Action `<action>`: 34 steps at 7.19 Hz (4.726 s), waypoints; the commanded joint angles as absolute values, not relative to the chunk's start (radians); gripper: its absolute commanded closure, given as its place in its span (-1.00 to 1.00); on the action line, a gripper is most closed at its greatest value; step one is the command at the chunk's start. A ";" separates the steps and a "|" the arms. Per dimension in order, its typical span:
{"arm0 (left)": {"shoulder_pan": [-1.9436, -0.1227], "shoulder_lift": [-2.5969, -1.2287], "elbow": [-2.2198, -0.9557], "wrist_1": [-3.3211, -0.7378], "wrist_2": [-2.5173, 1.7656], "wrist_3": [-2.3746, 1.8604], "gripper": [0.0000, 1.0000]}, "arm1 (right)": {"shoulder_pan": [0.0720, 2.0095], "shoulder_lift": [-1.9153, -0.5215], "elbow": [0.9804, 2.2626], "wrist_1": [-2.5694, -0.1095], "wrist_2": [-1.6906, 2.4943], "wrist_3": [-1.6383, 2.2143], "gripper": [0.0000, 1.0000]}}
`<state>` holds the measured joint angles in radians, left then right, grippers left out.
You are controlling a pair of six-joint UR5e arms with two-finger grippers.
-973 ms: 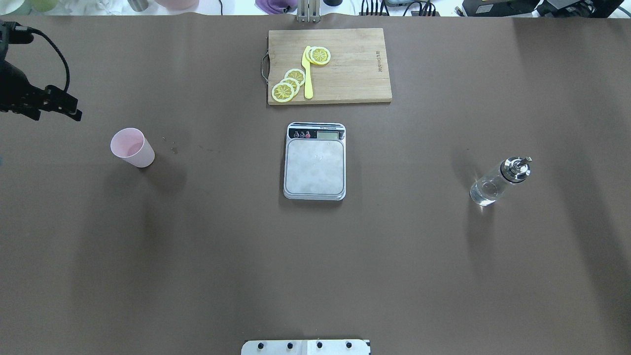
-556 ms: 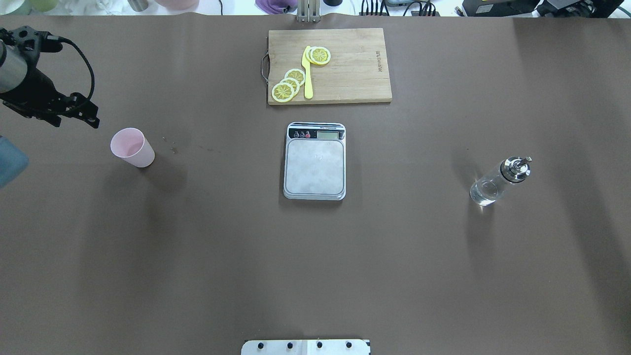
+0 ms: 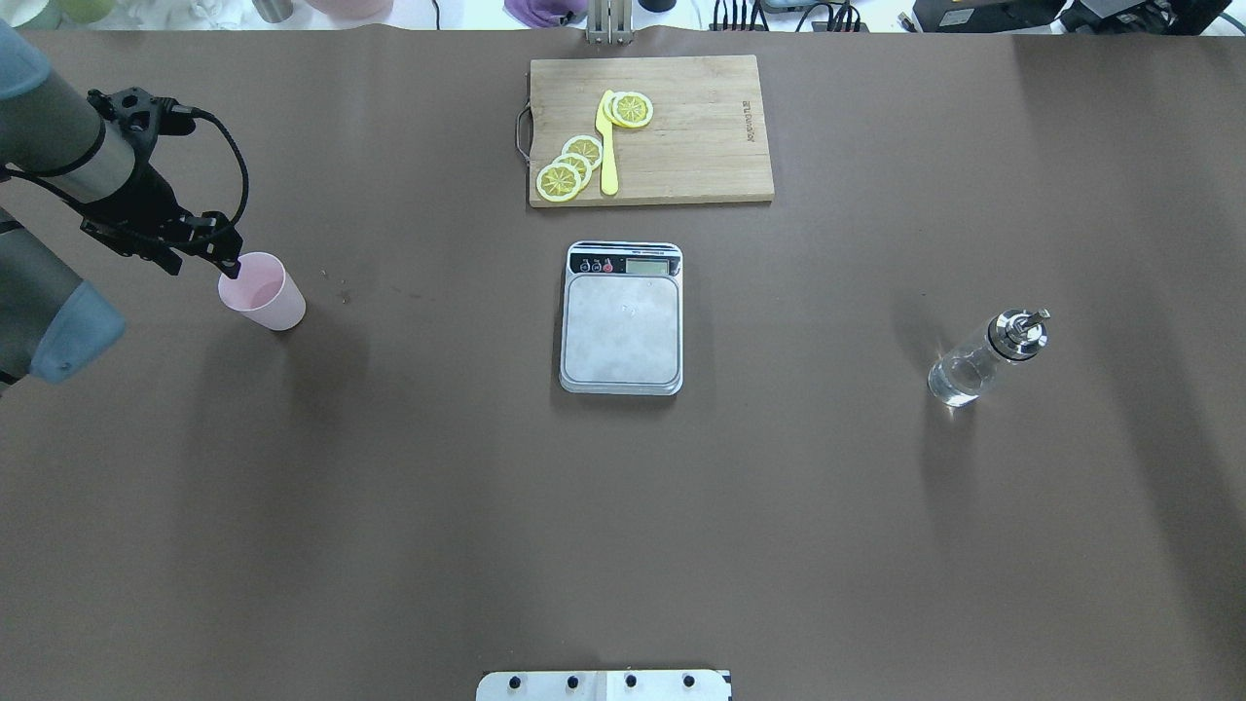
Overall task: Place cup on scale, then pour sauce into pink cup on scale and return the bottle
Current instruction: 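Reach the left gripper down to the pink cup and grasp it, then carry the pink cup with the left gripper onto the scale, then release the cup and withdraw the left gripper away from the scale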
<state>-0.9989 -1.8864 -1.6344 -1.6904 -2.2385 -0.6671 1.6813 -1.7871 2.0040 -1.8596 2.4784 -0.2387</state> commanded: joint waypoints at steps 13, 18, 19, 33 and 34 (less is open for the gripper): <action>-0.864 -2.288 -1.672 -1.385 -2.252 -0.878 1.00 | 1.681 -1.786 2.006 -1.859 2.480 -0.238 -1.00; -0.675 -2.501 -1.446 -1.560 -2.056 -0.942 1.00 | 1.683 -1.789 2.011 -1.859 2.507 -0.239 -1.00; -0.652 -2.519 -1.422 -1.562 -2.027 -0.942 1.00 | 1.683 -1.789 2.010 -1.859 2.507 -0.239 -1.00; -0.908 -2.136 -1.828 -1.549 -2.207 -0.801 -0.95 | 1.675 -1.815 2.032 -1.466 2.578 -0.244 -1.00; -0.958 -2.090 -1.836 -1.549 -2.244 -0.728 -0.95 | 1.675 -1.885 2.023 -1.254 2.588 -0.244 -1.00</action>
